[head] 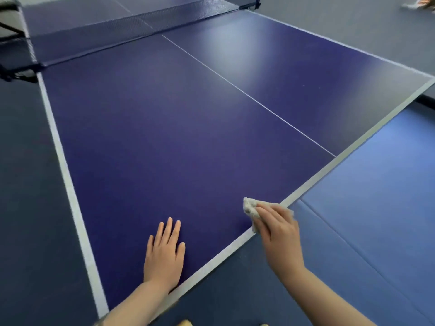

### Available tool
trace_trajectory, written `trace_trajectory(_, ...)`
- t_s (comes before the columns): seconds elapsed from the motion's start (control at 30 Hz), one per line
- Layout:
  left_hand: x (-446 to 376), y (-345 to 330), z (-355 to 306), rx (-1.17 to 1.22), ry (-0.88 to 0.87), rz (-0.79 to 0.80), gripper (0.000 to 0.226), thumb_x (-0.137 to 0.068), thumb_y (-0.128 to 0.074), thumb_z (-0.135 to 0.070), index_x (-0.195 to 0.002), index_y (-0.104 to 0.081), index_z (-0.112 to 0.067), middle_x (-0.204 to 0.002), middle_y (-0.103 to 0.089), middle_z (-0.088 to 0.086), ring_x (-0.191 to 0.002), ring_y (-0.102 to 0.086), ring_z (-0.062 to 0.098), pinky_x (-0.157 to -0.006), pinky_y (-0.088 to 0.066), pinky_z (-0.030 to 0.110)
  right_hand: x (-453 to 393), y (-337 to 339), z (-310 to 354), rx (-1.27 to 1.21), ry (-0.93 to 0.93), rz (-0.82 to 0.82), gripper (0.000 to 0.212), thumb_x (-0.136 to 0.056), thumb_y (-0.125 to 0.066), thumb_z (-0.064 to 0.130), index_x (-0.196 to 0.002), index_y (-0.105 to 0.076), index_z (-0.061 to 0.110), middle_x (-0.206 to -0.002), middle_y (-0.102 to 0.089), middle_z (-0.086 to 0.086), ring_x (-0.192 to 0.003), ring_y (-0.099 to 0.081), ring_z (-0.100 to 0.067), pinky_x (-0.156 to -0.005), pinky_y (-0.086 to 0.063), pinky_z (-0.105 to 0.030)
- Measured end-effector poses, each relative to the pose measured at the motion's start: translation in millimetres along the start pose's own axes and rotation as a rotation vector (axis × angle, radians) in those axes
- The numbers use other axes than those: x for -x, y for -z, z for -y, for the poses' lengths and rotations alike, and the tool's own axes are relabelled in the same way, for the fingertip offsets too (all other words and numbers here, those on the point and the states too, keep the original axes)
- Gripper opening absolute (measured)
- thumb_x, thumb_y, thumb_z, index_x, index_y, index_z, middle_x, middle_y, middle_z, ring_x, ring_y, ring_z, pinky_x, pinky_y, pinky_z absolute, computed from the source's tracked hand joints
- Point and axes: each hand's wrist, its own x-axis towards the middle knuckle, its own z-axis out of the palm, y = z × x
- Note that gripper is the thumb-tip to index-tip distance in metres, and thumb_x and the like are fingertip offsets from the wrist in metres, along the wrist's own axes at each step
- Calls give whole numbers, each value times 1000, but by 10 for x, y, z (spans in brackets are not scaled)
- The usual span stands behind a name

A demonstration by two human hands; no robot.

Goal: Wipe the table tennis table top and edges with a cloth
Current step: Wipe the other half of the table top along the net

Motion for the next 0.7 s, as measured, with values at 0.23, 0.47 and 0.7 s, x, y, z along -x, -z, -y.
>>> trace_trajectory(0.23,403,243,1277,95,191,-84,52,-104,-19,-38,-148,9,-28,-158,11,-12,-147,13,9,-122,4,35,615,-1337,1289,-11,232,199,25,-95,-55,30,-115,-69,26,-125,-65,16,-120,-52,-12,-84,-53,-42)
trace_trajectory(0.47,386,126,1902,156,99,-124,68,-86,7,-50,-150,1,-27,-160,3,-13,-148,11,6,-121,2,34,885,-2095,1838,200,381,527,37,-93,-57,44,-130,-59,38,-147,-49,11,-134,-44,-15,-97,-52,-41)
trace_trajectory(0.7,97,-7,1882,73,61,-166,62,-96,-9,-43,-151,-18,-15,-159,-16,0,-149,-13,20,-119,-17,45,438,-2289,1776,366,264,636,53,-102,-23,55,-152,-30,40,-163,-24,3,-152,-8,-29,-115,5,-58)
